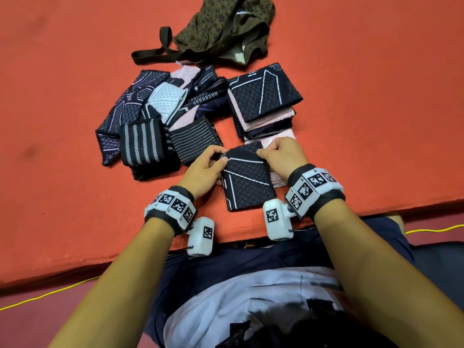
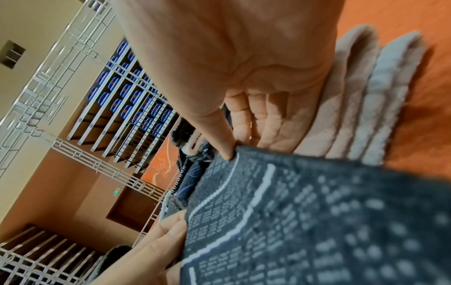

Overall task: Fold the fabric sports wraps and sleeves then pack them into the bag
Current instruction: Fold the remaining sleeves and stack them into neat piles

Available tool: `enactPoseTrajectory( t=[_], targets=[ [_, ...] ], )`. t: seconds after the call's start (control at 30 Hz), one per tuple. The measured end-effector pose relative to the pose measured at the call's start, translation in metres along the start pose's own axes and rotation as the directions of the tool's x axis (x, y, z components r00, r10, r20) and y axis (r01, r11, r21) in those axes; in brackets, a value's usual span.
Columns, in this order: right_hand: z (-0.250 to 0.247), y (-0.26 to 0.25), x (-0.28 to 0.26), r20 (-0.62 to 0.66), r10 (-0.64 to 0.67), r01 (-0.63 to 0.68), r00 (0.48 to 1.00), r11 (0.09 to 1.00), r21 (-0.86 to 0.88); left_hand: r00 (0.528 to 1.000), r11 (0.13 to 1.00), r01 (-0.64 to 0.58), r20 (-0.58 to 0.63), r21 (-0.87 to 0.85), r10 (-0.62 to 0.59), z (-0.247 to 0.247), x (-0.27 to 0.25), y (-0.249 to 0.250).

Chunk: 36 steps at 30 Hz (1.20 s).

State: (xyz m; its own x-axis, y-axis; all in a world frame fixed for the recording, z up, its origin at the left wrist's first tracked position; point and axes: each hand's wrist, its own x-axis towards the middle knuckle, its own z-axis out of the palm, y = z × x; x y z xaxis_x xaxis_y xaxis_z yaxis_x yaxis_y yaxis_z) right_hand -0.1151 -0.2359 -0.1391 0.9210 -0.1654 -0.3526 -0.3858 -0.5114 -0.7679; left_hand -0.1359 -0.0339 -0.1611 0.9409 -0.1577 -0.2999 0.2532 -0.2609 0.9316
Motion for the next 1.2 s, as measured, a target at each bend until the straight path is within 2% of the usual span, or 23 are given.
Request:
enactPoseTrajectory(
  t=[0.27, 0.43, 0.53, 0.6, 0.77, 0.9, 0.97, 1.03, 1.2],
  targets=[
    [-0.007, 0.0, 0.006, 0.112, 0.059, -0.079, 0.992, 0.979, 0.186, 0.998, 0.99, -0.053, -0.035, -0.133, 0.049, 0.002, -0.001, 0.013],
    [-0.02, -0.007, 0.006, 0.02, 0.055, -0.058, 0.998, 0.975, 0.214, 0.992, 0.975, -0.127, -0.039, -0.184, 0.122, 0.007, 0.005, 0.029],
    [-0.025, -0.008, 0.008, -0.075, 0.024, -0.013, 0.997, 0.989, 0.148, 0.996, 0.978, -0.07, -0.069, -0.197, 0.057, 0.017, 0.009, 0.029],
    [-0.027, -0.005, 0.012, -0.139, 0.003, 0.011, 0.99, 0.995, 0.099, 0.999, 0.977, -0.017, -0.036, -0.214, 0.01, 0.023, 0.008, 0.028],
    [-0.032, 0.0, 0.015, -0.165, -0.009, 0.009, 0.986, 1.0, 0.001, 0.998, 0.997, -0.008, 0.06, -0.079, 0.013, 0.028, 0.01, 0.027],
    [-0.039, -0.001, 0.015, -0.108, -0.023, 0.016, 0.994, 0.998, -0.059, 0.997, 0.998, -0.066, 0.036, 0.012, 0.066, 0.036, 0.013, 0.031],
    [-0.041, 0.0, 0.015, -0.064, -0.022, 0.015, 0.998, 0.995, -0.097, 0.999, 0.999, -0.038, 0.029, 0.035, 0.037, 0.041, 0.013, 0.034],
    [-0.043, 0.0, 0.013, -0.056, -0.011, 0.004, 0.998, 0.993, -0.122, 0.997, 0.999, 0.013, 0.079, 0.03, -0.015, 0.046, 0.01, 0.036],
    [-0.047, -0.003, 0.008, -0.068, -0.032, 0.023, 0.997, 0.992, -0.126, 0.984, 0.984, 0.037, 0.166, 0.173, -0.066, 0.044, 0.012, 0.037]
  ],
)
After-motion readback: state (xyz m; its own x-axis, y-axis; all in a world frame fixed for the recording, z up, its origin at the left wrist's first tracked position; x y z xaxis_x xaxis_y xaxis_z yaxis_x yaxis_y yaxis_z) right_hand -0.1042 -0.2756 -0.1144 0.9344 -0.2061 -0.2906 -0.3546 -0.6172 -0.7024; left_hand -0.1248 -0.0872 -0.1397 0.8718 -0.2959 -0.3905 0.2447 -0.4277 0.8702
